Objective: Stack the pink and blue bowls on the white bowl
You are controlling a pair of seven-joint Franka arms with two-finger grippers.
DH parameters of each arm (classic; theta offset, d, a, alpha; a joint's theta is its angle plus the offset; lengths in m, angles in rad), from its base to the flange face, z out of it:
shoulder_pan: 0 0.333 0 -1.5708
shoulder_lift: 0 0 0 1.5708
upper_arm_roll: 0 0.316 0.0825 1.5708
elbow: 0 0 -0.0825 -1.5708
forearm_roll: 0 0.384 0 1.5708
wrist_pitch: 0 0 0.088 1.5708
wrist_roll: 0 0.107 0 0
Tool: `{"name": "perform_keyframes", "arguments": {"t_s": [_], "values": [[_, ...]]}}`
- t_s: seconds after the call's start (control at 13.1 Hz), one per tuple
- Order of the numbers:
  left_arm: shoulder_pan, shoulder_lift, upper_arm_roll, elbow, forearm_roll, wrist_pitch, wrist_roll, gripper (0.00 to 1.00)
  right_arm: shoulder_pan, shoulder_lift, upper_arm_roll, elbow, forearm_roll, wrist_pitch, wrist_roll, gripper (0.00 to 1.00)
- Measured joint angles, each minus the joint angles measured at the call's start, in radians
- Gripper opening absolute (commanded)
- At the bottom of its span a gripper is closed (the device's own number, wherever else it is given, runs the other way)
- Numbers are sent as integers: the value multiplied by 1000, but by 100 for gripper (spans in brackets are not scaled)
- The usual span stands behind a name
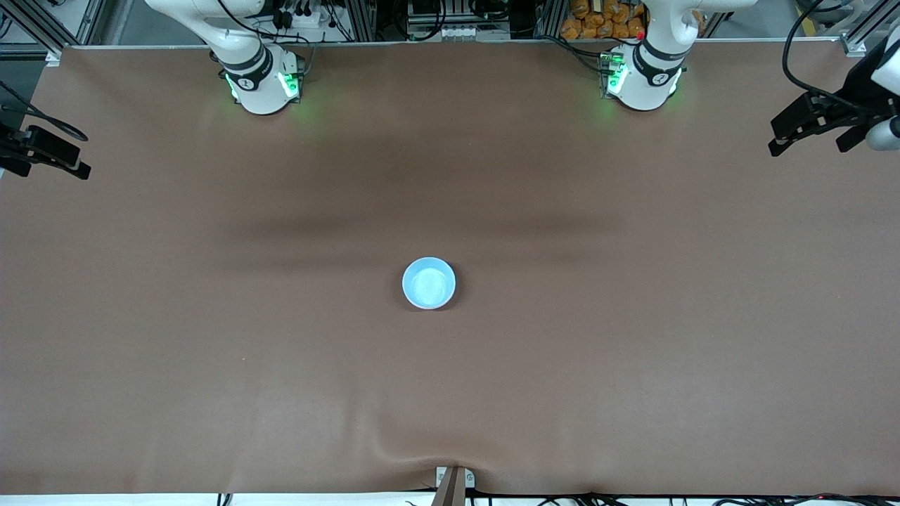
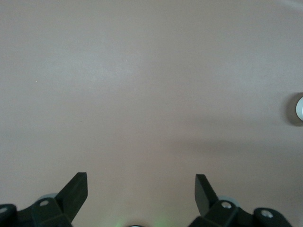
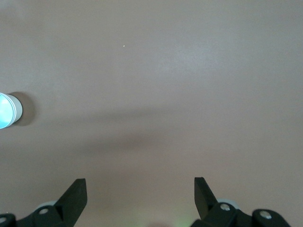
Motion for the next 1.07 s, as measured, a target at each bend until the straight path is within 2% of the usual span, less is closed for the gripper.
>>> {"name": "perform_keyframes", "arguments": {"t_s": [0.84,1.07], "values": [[11,2,0,4,6,-25,0,100,2,1,0,0,-7,0,0,100],[11,5,-2,-3,7,-75,0,100,3,1,0,0,-7,0,0,100]]}}
